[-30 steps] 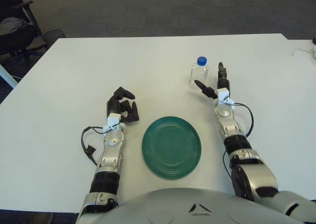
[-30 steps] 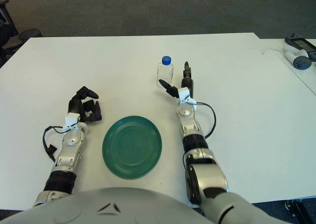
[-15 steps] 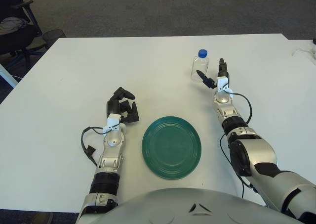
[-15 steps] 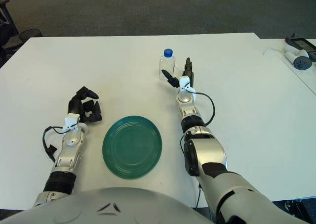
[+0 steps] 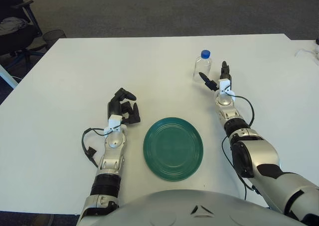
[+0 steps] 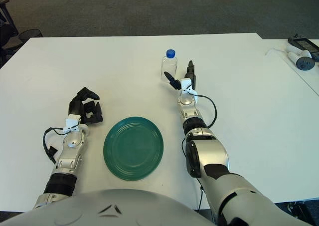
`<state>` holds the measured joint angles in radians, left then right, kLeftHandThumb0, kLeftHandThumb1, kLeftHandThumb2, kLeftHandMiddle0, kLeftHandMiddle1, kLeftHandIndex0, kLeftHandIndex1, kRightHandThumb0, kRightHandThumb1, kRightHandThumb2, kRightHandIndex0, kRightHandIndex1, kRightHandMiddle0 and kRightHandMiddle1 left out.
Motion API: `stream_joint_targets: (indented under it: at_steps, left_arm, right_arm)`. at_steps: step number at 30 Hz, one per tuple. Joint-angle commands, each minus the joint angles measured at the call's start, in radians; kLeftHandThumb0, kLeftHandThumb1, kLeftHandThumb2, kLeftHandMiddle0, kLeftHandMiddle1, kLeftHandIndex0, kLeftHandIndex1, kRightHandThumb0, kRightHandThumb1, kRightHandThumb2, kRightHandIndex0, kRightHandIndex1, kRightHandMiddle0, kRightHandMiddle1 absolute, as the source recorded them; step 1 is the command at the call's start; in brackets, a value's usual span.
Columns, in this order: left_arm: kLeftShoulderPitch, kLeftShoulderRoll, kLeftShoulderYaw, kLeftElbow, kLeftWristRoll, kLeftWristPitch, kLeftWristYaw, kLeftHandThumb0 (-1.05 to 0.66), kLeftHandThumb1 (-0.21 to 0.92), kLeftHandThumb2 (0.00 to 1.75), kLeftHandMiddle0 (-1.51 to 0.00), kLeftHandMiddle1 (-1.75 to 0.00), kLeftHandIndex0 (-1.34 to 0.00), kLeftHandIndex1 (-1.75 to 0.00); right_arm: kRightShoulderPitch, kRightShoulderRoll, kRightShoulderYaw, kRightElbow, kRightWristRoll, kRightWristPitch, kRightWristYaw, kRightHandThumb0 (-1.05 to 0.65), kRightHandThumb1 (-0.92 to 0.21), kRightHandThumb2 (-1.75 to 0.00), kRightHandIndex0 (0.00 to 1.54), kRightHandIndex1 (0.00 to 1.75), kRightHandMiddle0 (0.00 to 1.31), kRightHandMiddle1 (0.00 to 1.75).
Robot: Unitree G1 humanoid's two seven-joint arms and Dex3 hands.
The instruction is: Put the bottle into the plate.
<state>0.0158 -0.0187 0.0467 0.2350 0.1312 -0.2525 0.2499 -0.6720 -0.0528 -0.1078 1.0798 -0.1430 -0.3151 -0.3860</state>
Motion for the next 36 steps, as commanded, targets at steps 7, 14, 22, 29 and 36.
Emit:
stream_joint_targets:
  at_steps: [7, 14, 22, 29, 36]
  left_arm:
    - [0.030, 0.007, -0.001, 0.027, 0.010, 0.039, -0.003, -0.57, 0.09, 1.59, -1.33, -1.75, -0.80, -1.75]
    - [0.028, 0.010, 0.002, 0.033, 0.009, 0.034, -0.003, -0.57, 0.09, 1.59, -1.33, -1.75, -0.80, -1.75]
    - [0.024, 0.013, 0.003, 0.040, 0.013, 0.035, 0.001, -0.57, 0.09, 1.60, -1.32, -1.75, -0.80, -1.75]
    - [0.022, 0.011, 0.004, 0.038, 0.007, 0.039, -0.003, -0.57, 0.09, 1.60, -1.32, -1.75, -0.80, -1.75]
    - [0.021, 0.009, 0.006, 0.039, 0.006, 0.036, 0.000, -0.57, 0.09, 1.59, -1.32, -1.75, -0.80, -1.75]
  right_arm:
    - [-0.010, -0.007, 0.015, 0.003, 0.002, -0.022, 0.001, -1.05, -0.84, -0.19, 0.00, 0.00, 0.00, 0.00]
    - [-0.007, -0.009, 0.031, 0.005, -0.003, -0.022, 0.002, -1.05, -0.84, -0.19, 0.00, 0.00, 0.00, 0.00]
    - [-0.019, -0.012, 0.045, 0.035, -0.005, -0.043, 0.015, -1.05, -0.83, -0.17, 0.00, 0.00, 0.00, 0.00]
    - [-0.056, -0.020, 0.067, 0.088, -0.016, -0.046, 0.035, -1.05, -0.81, -0.17, 0.00, 0.00, 0.00, 0.00]
    - [-0.067, -0.022, 0.100, 0.100, -0.041, -0.057, 0.034, -1.05, -0.80, -0.16, 0.00, 0.00, 0.00, 0.00]
